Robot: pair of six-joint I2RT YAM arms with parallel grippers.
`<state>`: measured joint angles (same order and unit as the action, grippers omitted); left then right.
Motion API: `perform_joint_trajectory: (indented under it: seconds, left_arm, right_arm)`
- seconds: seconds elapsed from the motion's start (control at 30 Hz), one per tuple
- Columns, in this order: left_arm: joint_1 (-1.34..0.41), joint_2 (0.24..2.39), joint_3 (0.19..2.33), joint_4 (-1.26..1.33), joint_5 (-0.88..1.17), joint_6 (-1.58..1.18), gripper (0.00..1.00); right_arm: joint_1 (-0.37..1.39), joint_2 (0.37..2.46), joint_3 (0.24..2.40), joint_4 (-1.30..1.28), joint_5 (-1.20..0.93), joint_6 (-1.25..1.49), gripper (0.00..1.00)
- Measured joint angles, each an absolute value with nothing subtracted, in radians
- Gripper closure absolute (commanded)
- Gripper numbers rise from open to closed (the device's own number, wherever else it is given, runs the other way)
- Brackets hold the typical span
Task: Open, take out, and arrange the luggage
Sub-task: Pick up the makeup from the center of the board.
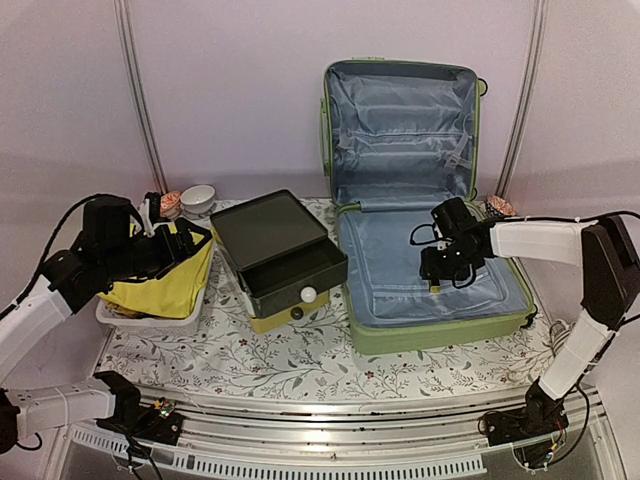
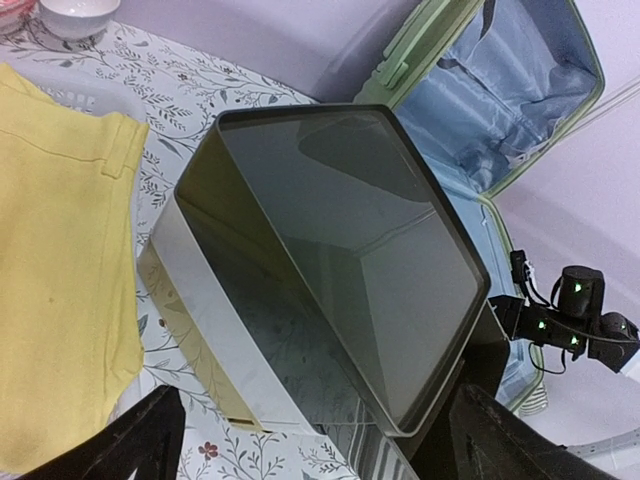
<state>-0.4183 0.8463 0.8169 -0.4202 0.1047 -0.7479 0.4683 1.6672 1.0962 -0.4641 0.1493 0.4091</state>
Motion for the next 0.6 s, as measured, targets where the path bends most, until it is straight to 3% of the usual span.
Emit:
perform_joint_trajectory:
  seconds: [0.2, 0.47, 0.6]
  left_arm:
    - [-0.418, 0.837, 0.817, -0.434, 0.104, -0.743, 0.06]
    - [-0.418, 0.838, 0.815, -0.439, 0.096, -0.725, 0.06]
    - [-0.418, 0.838, 0.814, -0.443, 0.096, -0.722, 0.06]
  right_arm:
    - [0.468, 1.720, 1.106, -0.463, 0.185, 0.395, 0.47]
    - [0.468, 1.742, 1.106, -0.449, 0.183, 0.369, 0.73]
    - [0.469, 1.712, 1.103, -0.433, 0.173, 0.328, 0.74]
